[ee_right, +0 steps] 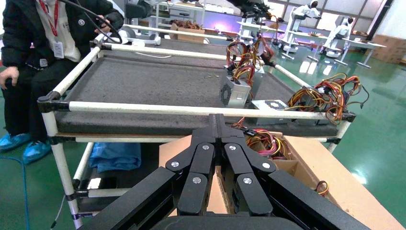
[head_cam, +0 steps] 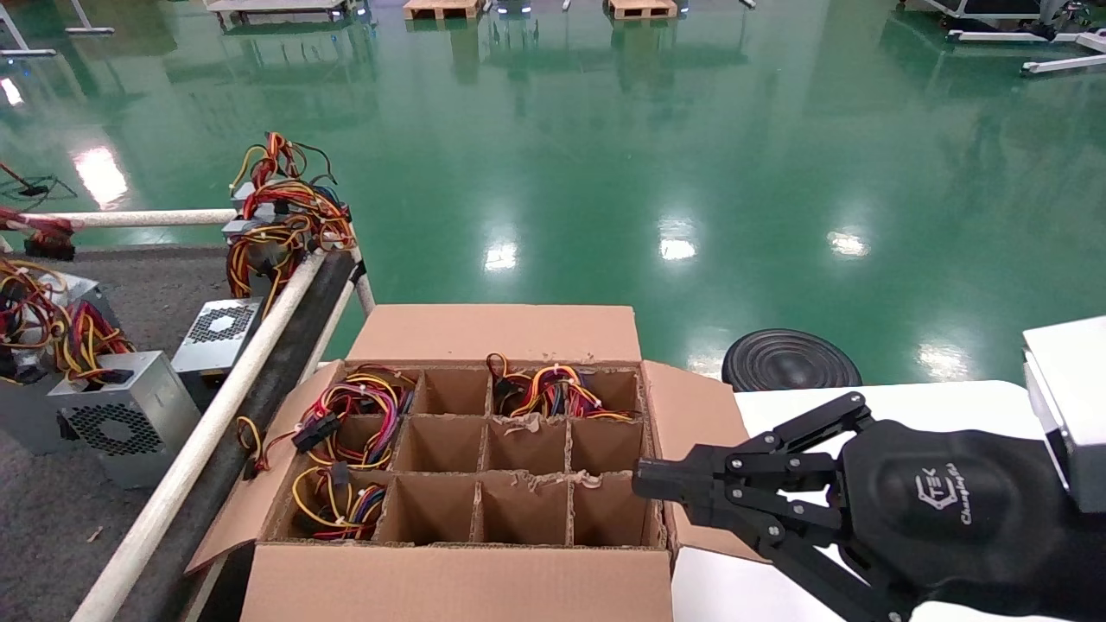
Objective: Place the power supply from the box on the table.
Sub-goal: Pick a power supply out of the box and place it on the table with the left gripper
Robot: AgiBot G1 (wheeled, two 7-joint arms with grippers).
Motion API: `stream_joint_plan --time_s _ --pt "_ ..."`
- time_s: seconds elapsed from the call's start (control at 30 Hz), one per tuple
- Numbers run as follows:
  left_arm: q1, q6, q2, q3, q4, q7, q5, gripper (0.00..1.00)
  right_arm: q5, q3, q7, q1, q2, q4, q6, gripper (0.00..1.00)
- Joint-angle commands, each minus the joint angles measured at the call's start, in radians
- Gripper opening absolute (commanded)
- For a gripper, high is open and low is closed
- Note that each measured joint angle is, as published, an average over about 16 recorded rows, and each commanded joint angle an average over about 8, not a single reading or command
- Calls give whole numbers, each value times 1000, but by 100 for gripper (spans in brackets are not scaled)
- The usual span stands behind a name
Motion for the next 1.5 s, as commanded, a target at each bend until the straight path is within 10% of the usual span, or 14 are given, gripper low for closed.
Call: stream_joint_plan --time_s 0.03,0.6,0.9,1.5 --pt "4 6 -9 -3 2 -4 -3 0 0 0 0 0 0 0 0 0" --pt "41 61 -37 -18 4 -31 -14 2 0 0 0 0 0 0 0 0" --pt "46 90 -48 -22 1 -45 -16 99 0 0 0 0 0 0 0 0" --pt "42 131 -58 -21 1 -79 -14 100 0 0 0 0 0 0 0 0"
